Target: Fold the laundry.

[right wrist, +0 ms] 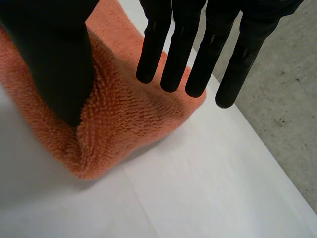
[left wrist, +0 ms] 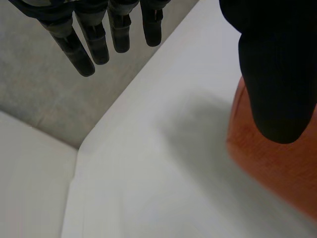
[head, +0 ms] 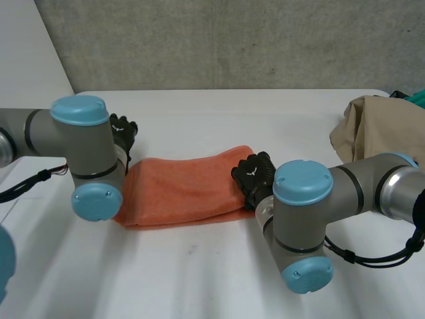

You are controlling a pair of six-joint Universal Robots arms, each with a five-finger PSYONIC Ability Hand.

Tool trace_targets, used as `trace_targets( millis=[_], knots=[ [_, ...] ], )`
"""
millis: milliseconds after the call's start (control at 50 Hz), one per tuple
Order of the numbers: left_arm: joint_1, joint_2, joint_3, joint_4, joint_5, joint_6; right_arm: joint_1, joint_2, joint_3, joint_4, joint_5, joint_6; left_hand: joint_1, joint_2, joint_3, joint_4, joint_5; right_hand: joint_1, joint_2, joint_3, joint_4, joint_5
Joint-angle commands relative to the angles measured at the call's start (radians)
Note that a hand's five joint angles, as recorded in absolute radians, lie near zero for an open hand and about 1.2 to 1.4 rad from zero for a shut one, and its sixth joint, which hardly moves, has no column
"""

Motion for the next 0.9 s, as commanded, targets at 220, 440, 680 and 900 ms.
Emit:
trace_targets(
  millis=[220, 440, 680, 900],
  knots=[
    [-0.018, 0.156, -0.143, 0.035, 0.058, -0.06, -0.113, -0.115, 0.15, 0.057, -0.028, 0.007, -0.013, -0.026, -0.037, -0.023, -0.049, 0.642, 0.642, 0.643, 0.644, 0.654],
    [-0.01, 0.25, -0.242, 0.045, 0.14, -0.084, -0.257, -0.292, 0.319, -0.131, -0.078, -0.388, -0.013, -0.026, -0.037, -0.023, -0.049, 0.642, 0.642, 0.643, 0.644, 0.654],
    [-0.029, 0.302, -0.248, 0.032, 0.13, -0.138, 0.145, -0.198, 0.386, -0.463, -0.399, -0.43, -0.013, -0.026, -0.037, -0.023, -0.049, 0.642, 0.642, 0.643, 0.644, 0.654],
    [-0.037, 0.316, -0.243, 0.015, 0.134, -0.186, 0.075, -0.248, 0.388, -0.451, -0.413, -0.263, -0.013, -0.026, -0.037, -0.023, -0.049, -0.58, -0.579, -0.579, -0.578, -0.568]
  ],
)
